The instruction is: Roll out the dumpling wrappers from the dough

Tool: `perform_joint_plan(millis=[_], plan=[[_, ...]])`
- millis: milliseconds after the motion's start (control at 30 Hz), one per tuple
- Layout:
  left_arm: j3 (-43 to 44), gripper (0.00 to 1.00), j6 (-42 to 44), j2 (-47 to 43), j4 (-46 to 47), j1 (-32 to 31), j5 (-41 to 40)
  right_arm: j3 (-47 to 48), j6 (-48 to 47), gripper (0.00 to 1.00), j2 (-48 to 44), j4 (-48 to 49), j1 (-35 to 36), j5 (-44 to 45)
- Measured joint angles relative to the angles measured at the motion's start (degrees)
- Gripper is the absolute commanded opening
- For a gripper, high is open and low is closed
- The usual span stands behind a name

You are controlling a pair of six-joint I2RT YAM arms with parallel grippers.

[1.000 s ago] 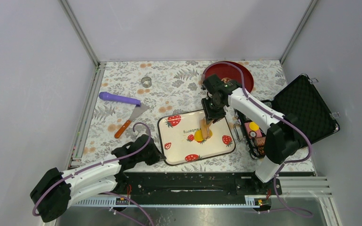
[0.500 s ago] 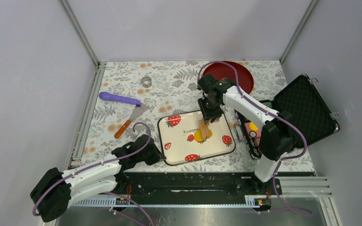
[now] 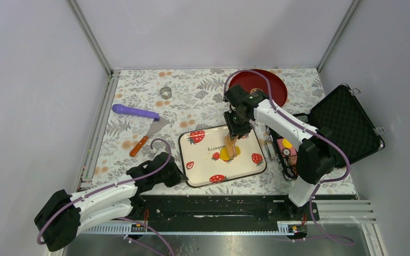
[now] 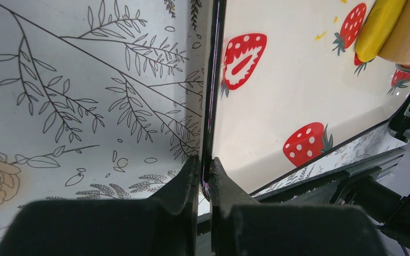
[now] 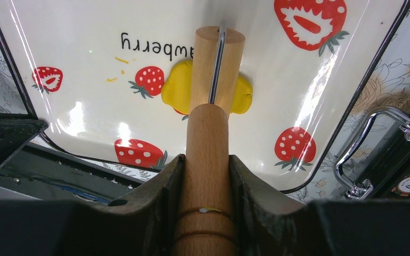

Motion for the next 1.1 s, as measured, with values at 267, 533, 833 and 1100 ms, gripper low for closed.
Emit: perform_joint_plan(millis=[267, 533, 833, 1100], plan=[[0.0, 0.00, 0.0, 0.0, 0.0, 0.0, 0.0, -0.1, 0.0, 0.00, 0.0, 0.6, 0.0, -0.5], [0.0, 0.00, 0.0, 0.0, 0.0, 0.0, 0.0, -0.6, 0.0, 0.00, 0.0, 2.3, 0.0, -1.4], [0.0, 0.00, 0.0, 0.0, 0.0, 0.0, 0.0, -1.0, 0.0, 0.00, 0.2, 5.0, 0.0, -1.5], [0.0, 0.00, 0.0, 0.0, 0.0, 0.0, 0.0, -2.4, 0.0, 0.00, 0.2, 10.0, 0.0, -1.4]])
